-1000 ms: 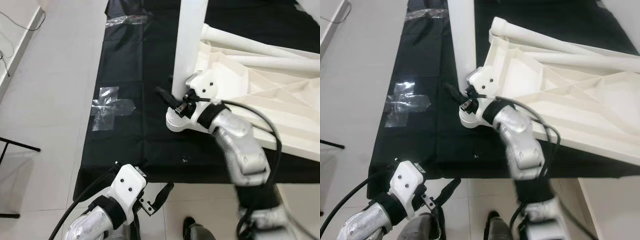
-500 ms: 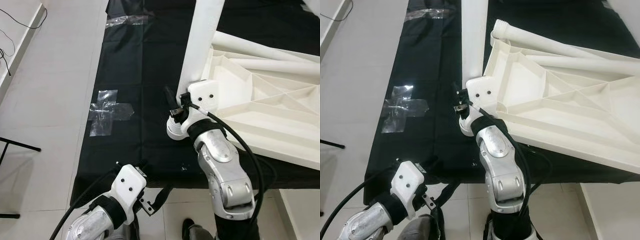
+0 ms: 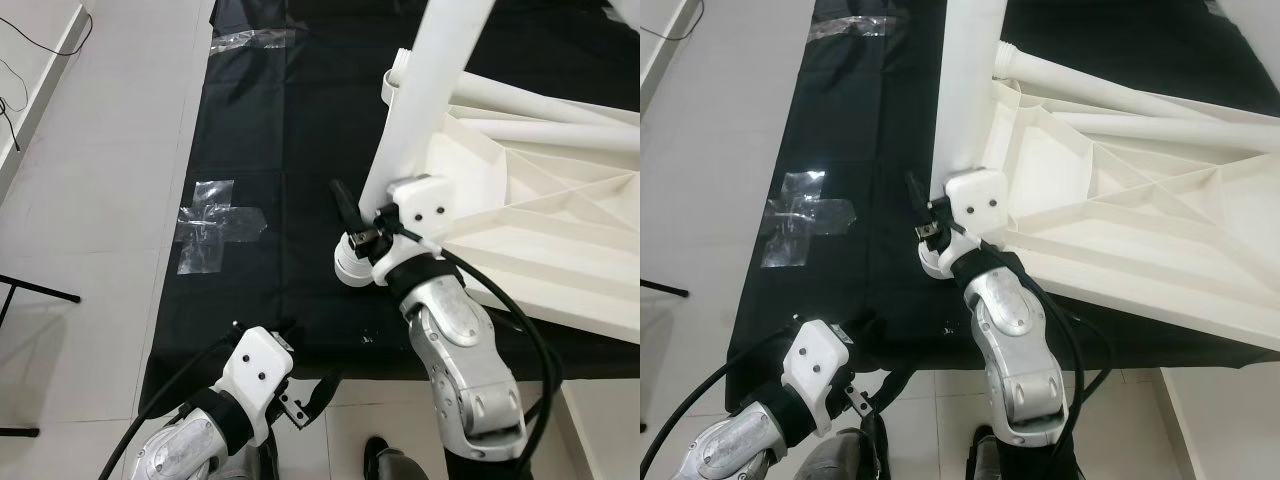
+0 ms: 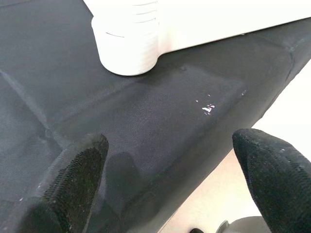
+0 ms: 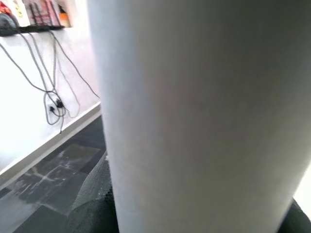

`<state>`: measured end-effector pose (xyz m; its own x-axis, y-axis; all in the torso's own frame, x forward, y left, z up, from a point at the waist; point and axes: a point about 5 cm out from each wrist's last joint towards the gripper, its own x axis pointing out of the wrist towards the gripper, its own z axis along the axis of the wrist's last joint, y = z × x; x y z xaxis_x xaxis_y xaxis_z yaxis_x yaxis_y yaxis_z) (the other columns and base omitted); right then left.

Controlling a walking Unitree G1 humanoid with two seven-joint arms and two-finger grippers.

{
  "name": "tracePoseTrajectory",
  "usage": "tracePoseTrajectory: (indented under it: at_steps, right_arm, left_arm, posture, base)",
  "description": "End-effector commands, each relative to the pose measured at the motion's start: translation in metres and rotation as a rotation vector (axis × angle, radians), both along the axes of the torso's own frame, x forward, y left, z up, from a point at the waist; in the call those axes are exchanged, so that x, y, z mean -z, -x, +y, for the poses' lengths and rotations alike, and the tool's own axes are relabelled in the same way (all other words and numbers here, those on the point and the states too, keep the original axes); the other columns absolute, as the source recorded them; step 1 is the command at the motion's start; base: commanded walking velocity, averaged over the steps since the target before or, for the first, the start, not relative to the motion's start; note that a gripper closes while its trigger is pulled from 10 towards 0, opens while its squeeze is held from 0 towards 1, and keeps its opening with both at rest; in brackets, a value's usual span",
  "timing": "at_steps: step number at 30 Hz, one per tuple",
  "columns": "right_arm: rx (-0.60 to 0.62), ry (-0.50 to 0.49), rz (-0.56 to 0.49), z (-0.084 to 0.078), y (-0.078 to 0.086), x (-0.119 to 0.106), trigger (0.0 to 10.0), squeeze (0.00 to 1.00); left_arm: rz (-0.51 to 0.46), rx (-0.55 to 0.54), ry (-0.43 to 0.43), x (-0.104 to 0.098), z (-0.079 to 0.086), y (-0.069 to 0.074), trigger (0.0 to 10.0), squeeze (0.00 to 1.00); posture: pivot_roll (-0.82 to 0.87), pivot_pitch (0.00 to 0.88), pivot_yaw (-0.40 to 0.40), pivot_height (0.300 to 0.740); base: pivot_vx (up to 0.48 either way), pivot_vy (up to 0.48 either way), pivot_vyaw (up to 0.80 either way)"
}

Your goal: Building children table

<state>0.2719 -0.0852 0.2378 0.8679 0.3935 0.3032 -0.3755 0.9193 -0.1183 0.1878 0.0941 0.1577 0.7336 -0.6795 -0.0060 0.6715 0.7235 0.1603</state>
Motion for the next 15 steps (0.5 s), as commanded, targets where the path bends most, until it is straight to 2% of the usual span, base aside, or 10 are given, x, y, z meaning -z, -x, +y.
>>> tracePoseTrajectory:
  at_steps: [1,2,7,10,15]
  right_arm:
    - [-0.035,0.032,0.120,0.001,0.001,0.027,10.0,0.00]
    - [-0.072,0.064,0.106,0.002,0.002,0.030,10.0,0.00]
    - [-0.109,0.113,0.081,0.005,0.003,0.031,10.0,0.00]
    - [-0.148,0.194,0.061,0.008,0.003,0.033,10.0,0.00]
    - [-0.181,0.220,0.096,0.011,-0.002,0.033,10.0,0.00]
  left_arm:
    - [0.029,-0.007,0.001,0.007,0.002,0.001,10.0,0.00]
    - [0.029,-0.008,0.001,0.007,0.002,0.000,10.0,0.00]
    - [0.028,-0.008,0.000,0.007,0.002,0.000,10.0,0.00]
    - [0.027,-0.009,-0.001,0.007,0.002,-0.001,10.0,0.00]
    - [0.026,-0.009,0.000,0.008,0.002,-0.002,10.0,0.00]
  posture:
    - [0.00,0.325,0.007,0.740]
    - [0.00,0.324,0.008,0.740]
    - [0.00,0.324,0.009,0.740]
    - [0.00,0.322,0.008,0.740]
    - [0.00,0.321,0.003,0.740]
  base:
    - [0.000,0.000,0.00]
    - [0.000,0.000,0.00]
    - [0.000,0.000,0.00]
    - [0.000,0.000,0.00]
    - [0.000,0.000,0.00]
